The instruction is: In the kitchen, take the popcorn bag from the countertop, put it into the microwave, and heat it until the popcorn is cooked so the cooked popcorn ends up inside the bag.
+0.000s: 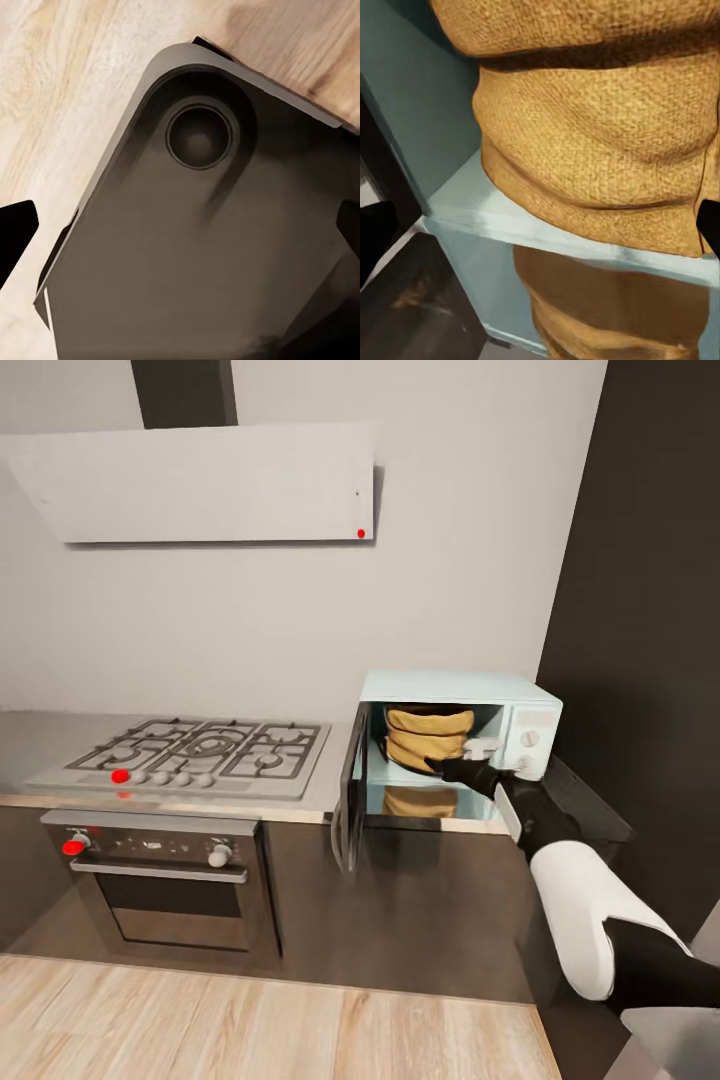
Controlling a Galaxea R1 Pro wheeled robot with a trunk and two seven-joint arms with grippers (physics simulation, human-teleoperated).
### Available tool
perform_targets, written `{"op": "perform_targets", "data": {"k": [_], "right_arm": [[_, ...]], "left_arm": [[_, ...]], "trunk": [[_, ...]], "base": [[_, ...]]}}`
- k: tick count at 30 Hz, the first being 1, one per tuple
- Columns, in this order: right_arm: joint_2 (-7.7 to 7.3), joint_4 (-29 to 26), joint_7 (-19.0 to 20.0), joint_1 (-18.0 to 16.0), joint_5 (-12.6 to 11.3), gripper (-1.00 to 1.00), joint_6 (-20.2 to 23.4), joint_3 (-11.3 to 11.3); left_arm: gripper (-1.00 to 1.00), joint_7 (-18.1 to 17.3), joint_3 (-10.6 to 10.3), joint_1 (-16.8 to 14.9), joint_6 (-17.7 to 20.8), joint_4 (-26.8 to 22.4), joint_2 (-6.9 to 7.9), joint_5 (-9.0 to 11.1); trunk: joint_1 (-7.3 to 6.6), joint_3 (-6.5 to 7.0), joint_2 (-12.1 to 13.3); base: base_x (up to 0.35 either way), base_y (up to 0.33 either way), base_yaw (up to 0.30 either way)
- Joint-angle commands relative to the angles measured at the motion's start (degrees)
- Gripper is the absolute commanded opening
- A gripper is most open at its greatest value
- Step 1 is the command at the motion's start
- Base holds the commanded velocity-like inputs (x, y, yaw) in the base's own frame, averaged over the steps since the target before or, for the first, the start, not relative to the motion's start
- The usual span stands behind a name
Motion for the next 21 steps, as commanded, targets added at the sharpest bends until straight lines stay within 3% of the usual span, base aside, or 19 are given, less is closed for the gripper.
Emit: {"op": "perform_targets", "data": {"k": [1,5,14,18,20,21], "right_arm": [[0.76,-0.1,-1.7,0.4,0.8,1.0,-1.2,-0.4],[2.05,0.5,-7.2,0.9,1.1,1.0,-4.6,-0.4],[1.95,0.7,-7.8,0.9,1.2,1.0,-5.0,-0.4],[1.07,0.5,-6.3,1.3,1.7,1.0,-4.3,-0.4],[-0.05,0.3,-3.2,2.7,1.8,1.0,-4.2,-0.4],[-1.23,0.2,0.5,4.0,1.8,1.0,-4.1,-0.4]], "left_arm": [[1.0,0.2,-0.1,0.0,0.0,-0.1,0.04,0.0],[1.0,0.1,-0.2,0.0,0.3,-0.1,0.14,0.1],[1.0,0.1,-0.2,0.0,0.2,-0.1,0.16,0.1],[1.0,0.2,-0.2,0.0,0.0,-0.1,-0.02,0.0],[1.0,0.2,-0.2,0.0,0.0,-0.1,-0.03,0.0],[1.0,0.2,-0.2,0.0,0.0,-0.1,-0.03,0.0]], "trunk": [[0.0,-0.06,0.0],[0.0,-0.06,0.0],[0.0,-0.06,0.0],[0.0,-0.06,0.0],[0.0,-0.06,0.0],[0.0,-0.06,0.0]], "base": [[0.172,0.0,0.0],[0.277,0.0,0.0],[0.32,0.0,0.0],[-0.183,-0.017,0.0],[-0.308,-0.003,0.0],[-0.311,-0.001,0.0]]}}
